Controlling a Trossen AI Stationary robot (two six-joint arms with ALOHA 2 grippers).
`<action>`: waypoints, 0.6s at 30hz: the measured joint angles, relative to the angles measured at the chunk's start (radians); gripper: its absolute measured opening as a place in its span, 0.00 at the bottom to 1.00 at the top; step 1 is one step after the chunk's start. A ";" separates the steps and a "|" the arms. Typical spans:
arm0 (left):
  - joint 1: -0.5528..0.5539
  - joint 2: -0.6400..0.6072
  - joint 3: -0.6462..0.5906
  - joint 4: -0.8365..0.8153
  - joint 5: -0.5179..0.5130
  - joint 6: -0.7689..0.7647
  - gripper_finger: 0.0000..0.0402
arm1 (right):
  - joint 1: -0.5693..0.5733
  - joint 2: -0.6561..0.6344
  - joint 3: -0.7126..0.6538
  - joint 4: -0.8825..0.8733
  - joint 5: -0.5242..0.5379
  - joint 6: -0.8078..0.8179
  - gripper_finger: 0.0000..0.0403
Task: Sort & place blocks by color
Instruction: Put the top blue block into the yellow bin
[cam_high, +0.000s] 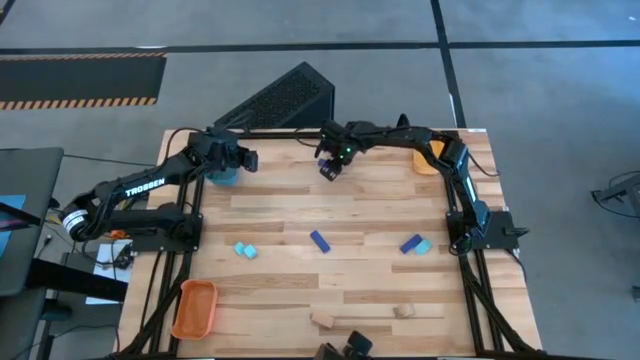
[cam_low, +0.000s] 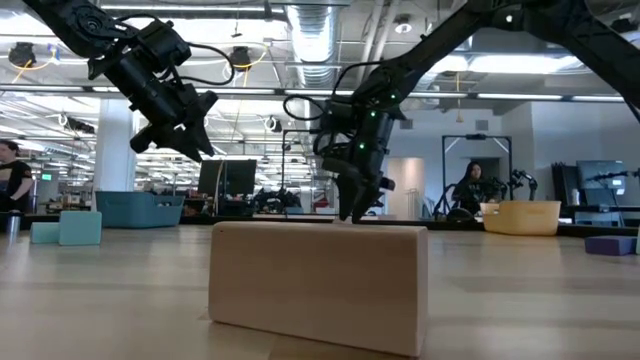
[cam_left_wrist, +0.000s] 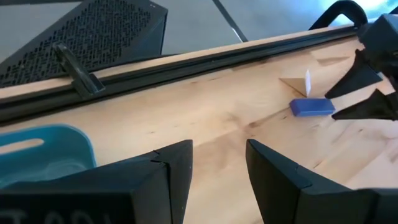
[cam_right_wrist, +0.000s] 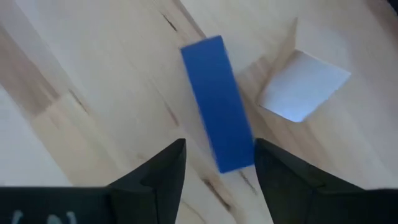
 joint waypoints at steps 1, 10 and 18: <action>0.000 0.000 0.000 0.000 0.000 -0.009 0.33 | 0.000 0.000 0.000 -0.004 0.000 -0.015 0.52; -0.027 0.000 0.000 0.000 -0.001 -0.034 0.33 | 0.027 -0.002 0.001 -0.107 -0.105 -0.070 0.44; -0.078 0.000 0.000 -0.002 -0.004 -0.037 0.33 | 0.145 -0.079 -0.060 -0.335 -0.143 -0.114 0.37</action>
